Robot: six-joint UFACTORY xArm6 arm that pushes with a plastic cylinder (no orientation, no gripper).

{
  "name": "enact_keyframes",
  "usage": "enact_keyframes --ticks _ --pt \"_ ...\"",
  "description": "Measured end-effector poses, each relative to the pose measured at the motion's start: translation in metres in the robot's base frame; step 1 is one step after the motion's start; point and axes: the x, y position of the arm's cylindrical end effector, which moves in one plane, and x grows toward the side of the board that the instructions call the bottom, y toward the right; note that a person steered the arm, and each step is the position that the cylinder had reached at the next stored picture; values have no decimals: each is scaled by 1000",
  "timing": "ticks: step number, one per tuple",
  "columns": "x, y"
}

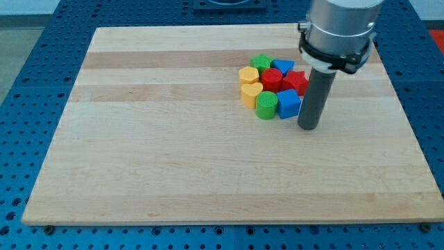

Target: Adjust the red starcube and green circle

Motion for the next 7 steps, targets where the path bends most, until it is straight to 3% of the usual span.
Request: enact_keyframes --ticks 7 --pt "-21 -23"
